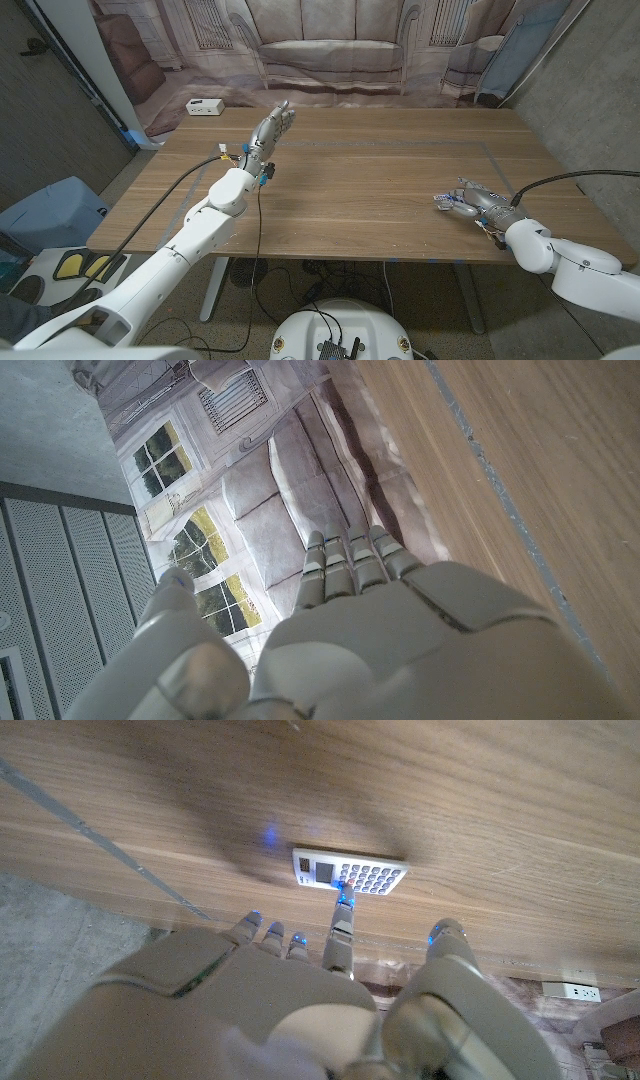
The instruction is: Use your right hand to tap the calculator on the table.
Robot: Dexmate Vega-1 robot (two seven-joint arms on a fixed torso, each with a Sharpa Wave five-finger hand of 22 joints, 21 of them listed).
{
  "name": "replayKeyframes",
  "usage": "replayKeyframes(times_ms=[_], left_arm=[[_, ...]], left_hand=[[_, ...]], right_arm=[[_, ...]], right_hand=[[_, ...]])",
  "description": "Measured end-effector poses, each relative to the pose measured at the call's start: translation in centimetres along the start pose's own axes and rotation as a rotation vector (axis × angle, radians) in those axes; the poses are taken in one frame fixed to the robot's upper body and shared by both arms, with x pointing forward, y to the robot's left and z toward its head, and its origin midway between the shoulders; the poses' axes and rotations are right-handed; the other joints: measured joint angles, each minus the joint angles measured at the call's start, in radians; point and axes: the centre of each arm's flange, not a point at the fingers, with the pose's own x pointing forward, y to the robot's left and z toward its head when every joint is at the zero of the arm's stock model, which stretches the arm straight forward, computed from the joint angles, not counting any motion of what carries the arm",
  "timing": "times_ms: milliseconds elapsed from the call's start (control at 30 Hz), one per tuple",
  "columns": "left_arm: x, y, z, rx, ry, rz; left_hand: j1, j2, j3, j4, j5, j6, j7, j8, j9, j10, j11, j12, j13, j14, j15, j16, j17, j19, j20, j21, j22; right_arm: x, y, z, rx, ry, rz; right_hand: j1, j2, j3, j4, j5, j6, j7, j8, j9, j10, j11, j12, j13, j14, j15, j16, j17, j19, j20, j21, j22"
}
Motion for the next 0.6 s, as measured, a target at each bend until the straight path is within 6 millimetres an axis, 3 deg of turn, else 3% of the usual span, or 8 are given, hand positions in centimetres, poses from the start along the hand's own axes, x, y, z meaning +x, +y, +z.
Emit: replayKeyframes(times_ms=[600], left_arm=[[0.06,-0.03,-0.22,-0.001,0.013,0.0]], left_hand=[[0.0,0.0,0.004,-0.004,0.0,0.0,0.0,-0.004,0.0,0.0,0.0,-0.008,0.0,0.0,0.0,0.0,0.0,0.0,0.0,0.0,0.0]], right_arm=[[0.39,0.12,0.31,-0.066,0.015,0.022]], right_hand=[[0.0,0.0,0.004,-0.004,0.0,0.04,-0.018,0.005,0.0,0.0,0.0,0.014,0.0,-0.004,0.004,0.012,0.0,0.0,0.0,0.007,0.0]])
